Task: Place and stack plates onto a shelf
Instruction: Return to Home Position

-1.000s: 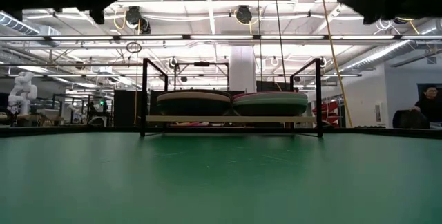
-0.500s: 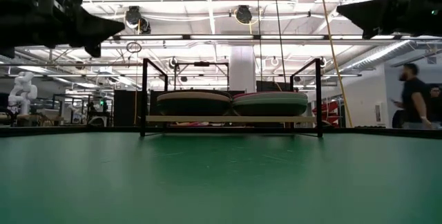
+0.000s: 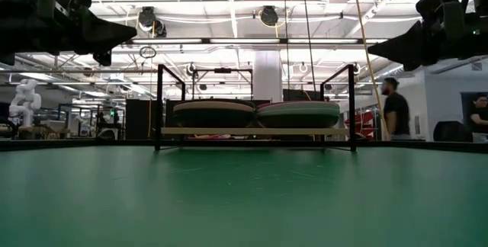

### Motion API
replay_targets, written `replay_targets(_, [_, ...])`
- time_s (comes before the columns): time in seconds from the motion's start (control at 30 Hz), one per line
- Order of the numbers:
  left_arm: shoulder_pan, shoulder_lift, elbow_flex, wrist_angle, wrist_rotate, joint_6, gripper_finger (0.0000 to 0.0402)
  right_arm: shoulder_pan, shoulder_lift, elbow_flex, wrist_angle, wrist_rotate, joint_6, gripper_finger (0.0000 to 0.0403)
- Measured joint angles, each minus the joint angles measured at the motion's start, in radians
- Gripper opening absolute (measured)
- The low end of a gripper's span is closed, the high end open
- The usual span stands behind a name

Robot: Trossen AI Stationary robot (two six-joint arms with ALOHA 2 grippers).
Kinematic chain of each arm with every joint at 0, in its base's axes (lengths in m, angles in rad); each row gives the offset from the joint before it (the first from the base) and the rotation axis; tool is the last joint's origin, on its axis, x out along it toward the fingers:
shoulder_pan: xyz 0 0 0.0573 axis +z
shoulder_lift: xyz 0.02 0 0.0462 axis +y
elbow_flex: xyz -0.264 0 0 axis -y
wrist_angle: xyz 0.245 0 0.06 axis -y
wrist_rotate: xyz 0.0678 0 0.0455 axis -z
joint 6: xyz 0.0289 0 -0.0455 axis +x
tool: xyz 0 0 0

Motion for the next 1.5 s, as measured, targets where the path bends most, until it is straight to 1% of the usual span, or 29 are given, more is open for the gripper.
replay_targets(0.23, [0.000,0.000,0.000,-0.017,0.000,-0.006,0.0003,0.000,0.000,-0.001,-0.055,-0.001,0.061,0.0000])
replay_targets(0.4, [0.000,0.000,0.001,-0.018,0.000,-0.058,0.0003,0.000,0.000,-0.002,-0.054,-0.001,0.090,0.0000])
replay_targets(1.5, [0.000,0.000,0.001,-0.016,-0.001,-0.077,0.0004,0.000,0.000,-0.002,-0.040,-0.001,0.090,0.0000])
